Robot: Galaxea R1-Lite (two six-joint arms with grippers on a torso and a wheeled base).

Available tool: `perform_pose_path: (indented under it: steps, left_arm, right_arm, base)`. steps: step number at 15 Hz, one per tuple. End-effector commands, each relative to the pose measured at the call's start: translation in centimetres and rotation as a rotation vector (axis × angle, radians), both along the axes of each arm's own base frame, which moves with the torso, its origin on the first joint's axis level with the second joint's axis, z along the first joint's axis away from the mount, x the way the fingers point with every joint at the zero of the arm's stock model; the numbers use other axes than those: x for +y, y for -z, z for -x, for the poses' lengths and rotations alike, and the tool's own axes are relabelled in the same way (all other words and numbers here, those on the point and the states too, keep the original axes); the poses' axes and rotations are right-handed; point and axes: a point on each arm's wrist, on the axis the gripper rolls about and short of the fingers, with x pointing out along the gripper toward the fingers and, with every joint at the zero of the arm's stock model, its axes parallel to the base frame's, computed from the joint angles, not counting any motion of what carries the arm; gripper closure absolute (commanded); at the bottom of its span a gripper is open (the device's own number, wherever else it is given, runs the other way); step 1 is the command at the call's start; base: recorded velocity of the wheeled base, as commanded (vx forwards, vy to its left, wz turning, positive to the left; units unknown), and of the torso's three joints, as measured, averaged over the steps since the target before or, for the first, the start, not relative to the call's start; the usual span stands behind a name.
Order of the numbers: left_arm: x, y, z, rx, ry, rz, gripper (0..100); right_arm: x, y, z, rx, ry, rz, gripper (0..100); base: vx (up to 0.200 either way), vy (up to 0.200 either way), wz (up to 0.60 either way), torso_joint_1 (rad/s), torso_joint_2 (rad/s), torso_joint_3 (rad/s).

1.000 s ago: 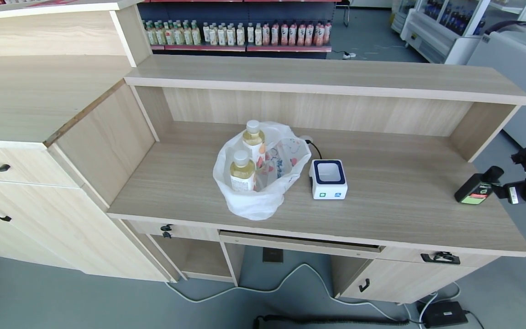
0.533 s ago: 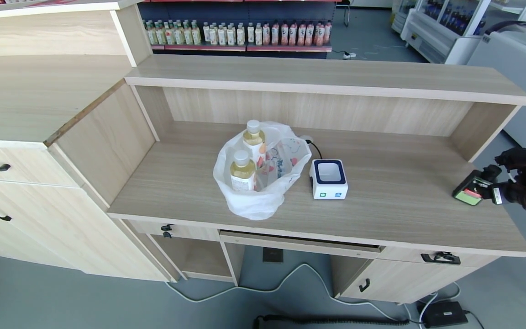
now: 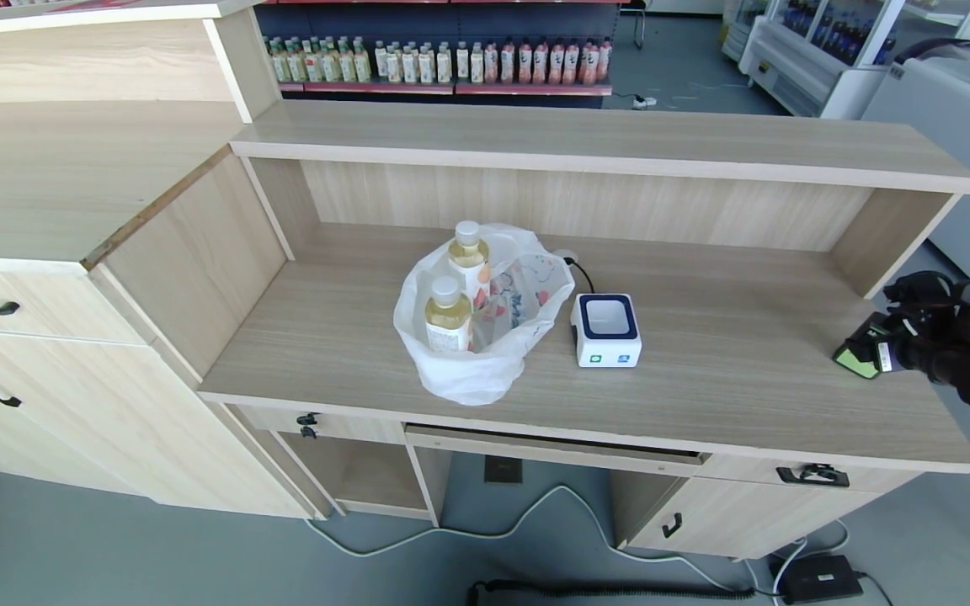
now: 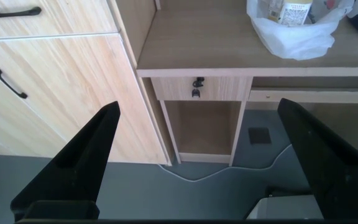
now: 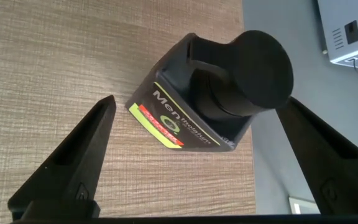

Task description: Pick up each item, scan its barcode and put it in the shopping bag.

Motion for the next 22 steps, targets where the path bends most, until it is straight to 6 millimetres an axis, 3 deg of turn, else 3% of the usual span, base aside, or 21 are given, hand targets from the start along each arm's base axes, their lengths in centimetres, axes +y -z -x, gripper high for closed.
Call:
perform_pose_path:
  steps: [1,9,18,19,22]
  left_arm:
    - [0.0,0.0,0.0,-0.001,0.0,0.0,0]
    - [0.0,0.0,0.0,-0.001,0.0,0.0,0]
    - [0.0,0.0,0.0,-0.001,0.0,0.0,0]
    - [0.0,0.0,0.0,-0.001,0.0,0.0,0]
    - [0.0,0.0,0.0,-0.001,0.0,0.0,0]
  right_arm:
    - [0.3,0.6,-0.5,0.001,-0.01,-0.002,0]
    - [-0.2,1.6,-1.9,-0.009,-0.013,0.002,0]
    - [0.5,2.6,-3.1,-0.008,-0.038,0.0,0]
    - [0.8,2.7,-3.2,-0.007,-0.044,-0.001,100]
    - [1.4,2.5,-3.4,-0.012,-0.056,0.007,100]
  base:
    - [0.0,0.0,0.0,0.0,0.0,0.0]
    - [0.0,0.0,0.0,0.0,0.0,0.0]
    - [0.0,0.0,0.0,0.0,0.0,0.0]
    - [0.0,0.0,0.0,0.0,0.0,0.0]
    - [0.0,0.0,0.0,0.0,0.0,0.0]
